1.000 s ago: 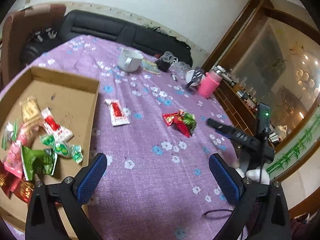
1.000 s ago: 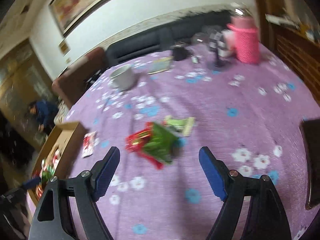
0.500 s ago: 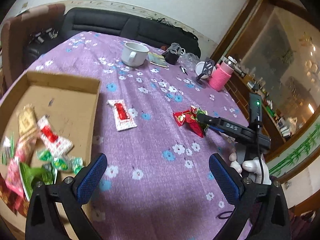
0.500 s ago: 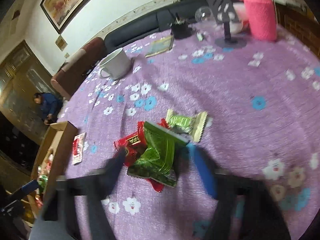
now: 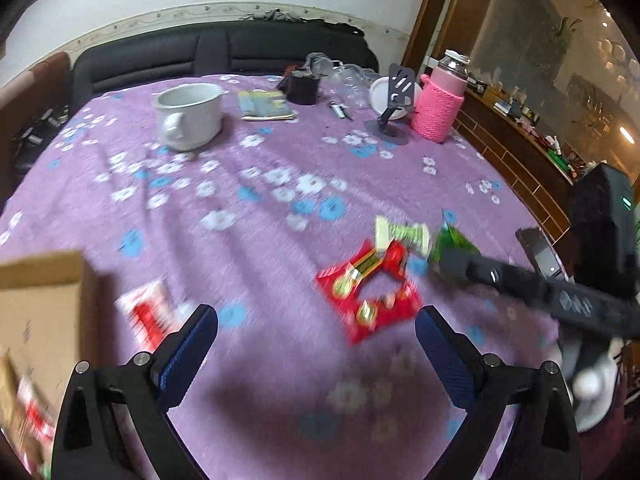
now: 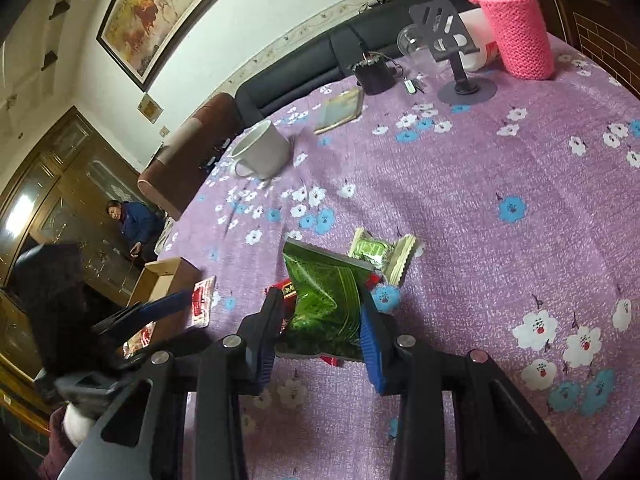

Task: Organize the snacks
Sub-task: 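Grasp a red candy with the left tool while the right grasps a green packet, then grasp a second red candy with the left tool while the right holds the green packet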

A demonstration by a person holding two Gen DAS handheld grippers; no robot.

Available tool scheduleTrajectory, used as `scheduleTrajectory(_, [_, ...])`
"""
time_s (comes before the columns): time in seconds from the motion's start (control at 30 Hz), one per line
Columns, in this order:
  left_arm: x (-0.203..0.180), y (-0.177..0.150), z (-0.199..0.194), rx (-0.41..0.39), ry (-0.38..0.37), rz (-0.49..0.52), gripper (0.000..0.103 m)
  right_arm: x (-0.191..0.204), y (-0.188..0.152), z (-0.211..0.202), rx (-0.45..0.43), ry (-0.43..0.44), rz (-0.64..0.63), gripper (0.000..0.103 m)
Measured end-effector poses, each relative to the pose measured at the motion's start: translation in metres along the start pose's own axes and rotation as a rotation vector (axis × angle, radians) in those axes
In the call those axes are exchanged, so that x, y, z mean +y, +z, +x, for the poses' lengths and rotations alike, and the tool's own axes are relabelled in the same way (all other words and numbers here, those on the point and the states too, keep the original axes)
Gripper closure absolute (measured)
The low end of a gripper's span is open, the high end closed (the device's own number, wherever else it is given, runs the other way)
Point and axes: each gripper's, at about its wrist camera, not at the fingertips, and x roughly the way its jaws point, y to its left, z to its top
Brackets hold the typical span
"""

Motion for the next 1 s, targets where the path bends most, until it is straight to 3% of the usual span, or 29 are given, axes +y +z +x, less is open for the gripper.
scheduleTrajectory(0.13, [-0.026, 0.014, 0.032, 0.036, 0.006, 0.089, 0.003, 0.000, 0.001, -0.005, -0.009, 0.007, 0.003, 0.068])
scheduleTrajectory(0.23, [-0.042, 0.021, 0.057, 0.078, 0.057, 0.153, 0.005, -0.004, 0.002, -0.007, -0.016, -0.002, 0.017, 0.069])
scheduleTrajectory(0.3, [-0.048, 0.021, 0.073, 0.135, 0.066, 0.179, 0.036, -0.008, 0.003, -0.007, -0.012, 0.008, 0.032, 0.069])
scheduleTrajectory(0.37, [-0.054, 0.020, 0.075, 0.141, 0.090, 0.203, 0.062, -0.010, 0.002, -0.005, -0.008, 0.006, 0.038, 0.070])
scheduleTrajectory(0.43, [-0.056, 0.019, 0.072, 0.152, 0.089, 0.215, 0.078, -0.009, 0.001, -0.004, -0.002, 0.007, 0.038, 0.071])
scheduleTrajectory(0.67, [-0.032, 0.009, 0.039, 0.102, 0.039, 0.111, 0.079, -0.003, 0.000, -0.004, -0.016, -0.008, 0.015, 0.071])
scheduleTrajectory(0.73, [-0.021, 0.005, 0.019, 0.073, 0.013, 0.056, 0.087, -0.002, 0.000, -0.005, -0.023, -0.013, 0.012, 0.071])
scheduleTrajectory(0.9, [0.009, -0.006, -0.021, 0.010, -0.081, -0.071, 0.087, 0.000, 0.000, -0.007, -0.037, -0.025, 0.000, 0.071])
scheduleTrajectory(1.0, [0.019, -0.007, -0.028, 0.011, -0.083, -0.092, 0.087, -0.002, 0.001, -0.008, -0.040, -0.021, 0.009, 0.071])
